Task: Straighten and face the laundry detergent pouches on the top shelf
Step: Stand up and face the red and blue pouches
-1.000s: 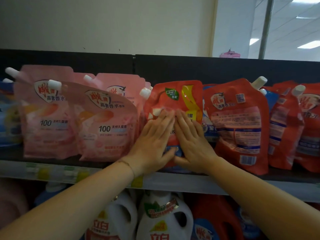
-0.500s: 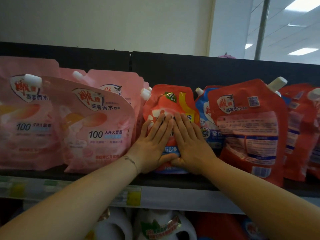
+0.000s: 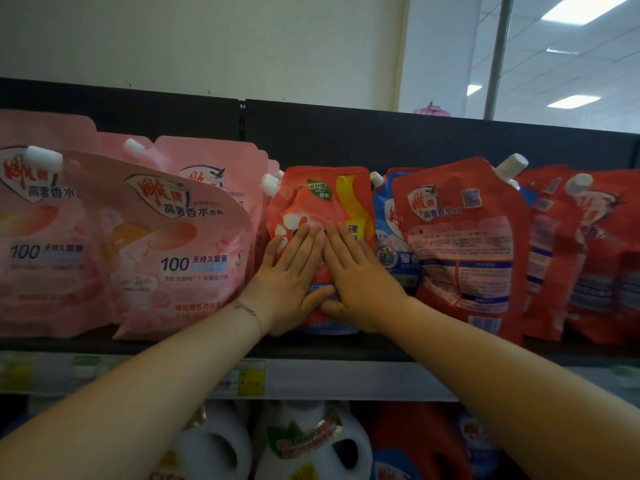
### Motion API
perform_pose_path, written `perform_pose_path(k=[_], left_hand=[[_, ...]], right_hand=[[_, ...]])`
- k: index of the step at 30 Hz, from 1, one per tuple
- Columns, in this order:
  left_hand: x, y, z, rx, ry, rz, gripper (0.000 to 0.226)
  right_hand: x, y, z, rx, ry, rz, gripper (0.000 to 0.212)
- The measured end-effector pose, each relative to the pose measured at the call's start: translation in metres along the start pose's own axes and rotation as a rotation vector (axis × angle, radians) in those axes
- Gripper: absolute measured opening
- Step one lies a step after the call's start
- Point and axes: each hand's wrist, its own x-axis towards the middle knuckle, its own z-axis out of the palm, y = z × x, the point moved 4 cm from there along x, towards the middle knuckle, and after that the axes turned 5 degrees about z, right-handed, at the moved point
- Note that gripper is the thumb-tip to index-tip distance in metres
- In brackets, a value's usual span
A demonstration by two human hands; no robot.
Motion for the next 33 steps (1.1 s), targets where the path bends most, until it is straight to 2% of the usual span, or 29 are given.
perform_pose_path(k=[3,5,7,12,14,16,19,23,26,29,31,33], left_hand=[[-0.005,0.004,-0.011,-0.084,-0.037,-0.017,0.084],[-0.009,0.007,-0.017,-0.084,-0.048,0.003,0.085],[-0.013,0.012,-0.024,-0.053,-0.033,0.015,0.081],[-0.005,0.044,-0.052,-0.02,0.2,0.008,0.061],[0.003,0.065,-0.06,-0.033,0.278,0.074,0.049],[0.013,0.089,-0.064,-0.054,0.293,0.158,0.043],[0.03,0.126,-0.065,-0.186,0.168,0.174,0.042],[0.059,0.16,-0.043,-0.589,-0.129,-0.064,0.082],[0.073,0.184,-0.026,-0.929,-0.188,-0.201,0.111],[0.077,0.199,-0.022,-1.051,-0.129,-0.266,0.131],[0.077,0.196,-0.02,-1.093,-0.094,-0.285,0.138],[0.075,0.185,-0.014,-1.117,-0.072,-0.326,0.144]], right_hand=[[-0.011,0.0,-0.024,0.118,-0.106,-0.044,0.096],[-0.019,0.003,-0.036,0.203,-0.101,-0.056,0.094],[-0.031,0.011,-0.043,0.201,-0.04,-0.072,0.082],[-0.069,0.042,-0.066,0.191,0.132,-0.059,0.033],[-0.084,0.056,-0.076,0.171,0.169,-0.007,0.021],[-0.098,0.073,-0.081,0.118,0.199,0.094,0.021],[-0.119,0.103,-0.086,0.06,0.214,0.281,0.028],[-0.148,0.139,-0.085,-0.096,0.156,0.561,0.044],[-0.162,0.157,-0.074,-0.106,0.027,0.741,0.059],[-0.16,0.159,-0.049,0.137,-0.093,0.728,0.05],[-0.156,0.154,-0.039,0.279,-0.069,0.676,0.041],[-0.151,0.144,-0.038,0.317,-0.031,0.599,0.03]])
